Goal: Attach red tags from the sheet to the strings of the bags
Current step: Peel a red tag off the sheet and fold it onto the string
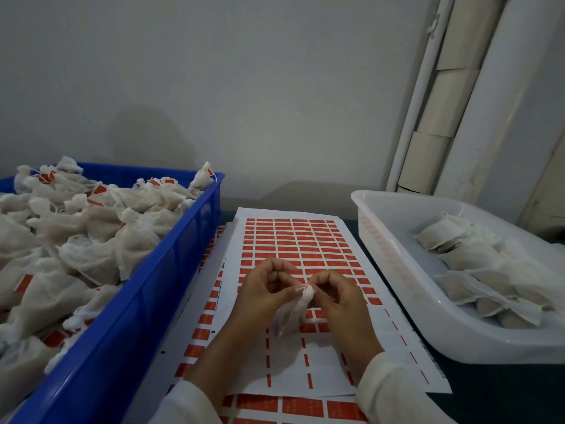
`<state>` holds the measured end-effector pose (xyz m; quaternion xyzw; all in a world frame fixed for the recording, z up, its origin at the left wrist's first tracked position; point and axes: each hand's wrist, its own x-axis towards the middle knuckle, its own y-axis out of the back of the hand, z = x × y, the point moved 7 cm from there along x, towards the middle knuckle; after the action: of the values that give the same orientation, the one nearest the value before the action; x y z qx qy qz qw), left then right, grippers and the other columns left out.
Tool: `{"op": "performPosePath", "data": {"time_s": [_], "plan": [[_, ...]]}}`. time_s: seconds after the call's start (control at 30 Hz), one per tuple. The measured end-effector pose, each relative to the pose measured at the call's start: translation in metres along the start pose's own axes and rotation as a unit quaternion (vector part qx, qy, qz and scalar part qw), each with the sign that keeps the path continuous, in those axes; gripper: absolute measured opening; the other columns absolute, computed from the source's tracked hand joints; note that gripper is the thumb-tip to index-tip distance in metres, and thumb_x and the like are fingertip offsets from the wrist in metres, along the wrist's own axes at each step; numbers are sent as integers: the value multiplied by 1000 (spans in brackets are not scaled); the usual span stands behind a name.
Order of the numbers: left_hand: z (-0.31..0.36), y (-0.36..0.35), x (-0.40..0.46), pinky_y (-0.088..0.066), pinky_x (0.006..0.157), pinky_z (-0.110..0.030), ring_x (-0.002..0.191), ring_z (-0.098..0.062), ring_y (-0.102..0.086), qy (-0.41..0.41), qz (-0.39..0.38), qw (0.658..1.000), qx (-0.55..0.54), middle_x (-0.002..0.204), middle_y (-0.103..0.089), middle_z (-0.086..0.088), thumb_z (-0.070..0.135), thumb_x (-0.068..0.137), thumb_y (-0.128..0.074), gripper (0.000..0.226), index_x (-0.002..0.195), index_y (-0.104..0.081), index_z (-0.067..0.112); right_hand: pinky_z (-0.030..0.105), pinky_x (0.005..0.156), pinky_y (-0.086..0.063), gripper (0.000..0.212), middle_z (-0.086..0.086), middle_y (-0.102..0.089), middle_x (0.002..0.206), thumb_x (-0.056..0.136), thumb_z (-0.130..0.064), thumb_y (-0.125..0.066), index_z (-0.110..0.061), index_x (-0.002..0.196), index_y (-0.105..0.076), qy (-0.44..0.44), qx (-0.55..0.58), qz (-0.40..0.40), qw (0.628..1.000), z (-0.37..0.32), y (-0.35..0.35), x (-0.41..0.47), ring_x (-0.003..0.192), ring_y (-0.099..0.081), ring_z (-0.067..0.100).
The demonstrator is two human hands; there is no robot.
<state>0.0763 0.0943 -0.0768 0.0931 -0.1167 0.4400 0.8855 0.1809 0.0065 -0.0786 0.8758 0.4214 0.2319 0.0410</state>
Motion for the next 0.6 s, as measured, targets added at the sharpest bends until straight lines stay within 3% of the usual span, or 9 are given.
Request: {"op": "performPosePath", "data": {"time_s": [0.17,0.3,0.4,0.6], "plan": [[-1,-13,-4,-54,76,-19,92,-16,-63,13,-85,996,-5,97,-64,-2,9,86,-61,13,96,-57,16,18,72,-55,6,-7,-64,85,90,-18,-56,-23,87,-57,-24,35,21,999,1,1,-2,80,-65,13],[-1,-29,-12,-52,71,-17,88,-10,-63,8,-171,985,18,95,-64,5,17,88,-61,11,98,-56,18,11,66,-52,9,-10,-62,82,91,-17,-53,-25,85,-54,-15,21,43,999,-1,3,-4,77,-63,7],[-3,-31,-14,-53,70,-16,90,-7,-63,-6,-155,987,51,95,-63,10,18,83,-67,21,99,-54,21,12,63,-52,9,-8,-62,81,91,-17,-53,-24,85,-53,-23,25,40,999,-1,2,-4,76,-64,7],[0,-20,-7,-55,66,-20,78,-15,-69,-8,-89,996,20,86,-68,-1,19,87,-61,11,92,-52,15,13,60,-51,7,-7,-61,78,93,-24,-50,-25,87,-52,-26,30,52,998,4,3,-3,69,-62,9]]}}
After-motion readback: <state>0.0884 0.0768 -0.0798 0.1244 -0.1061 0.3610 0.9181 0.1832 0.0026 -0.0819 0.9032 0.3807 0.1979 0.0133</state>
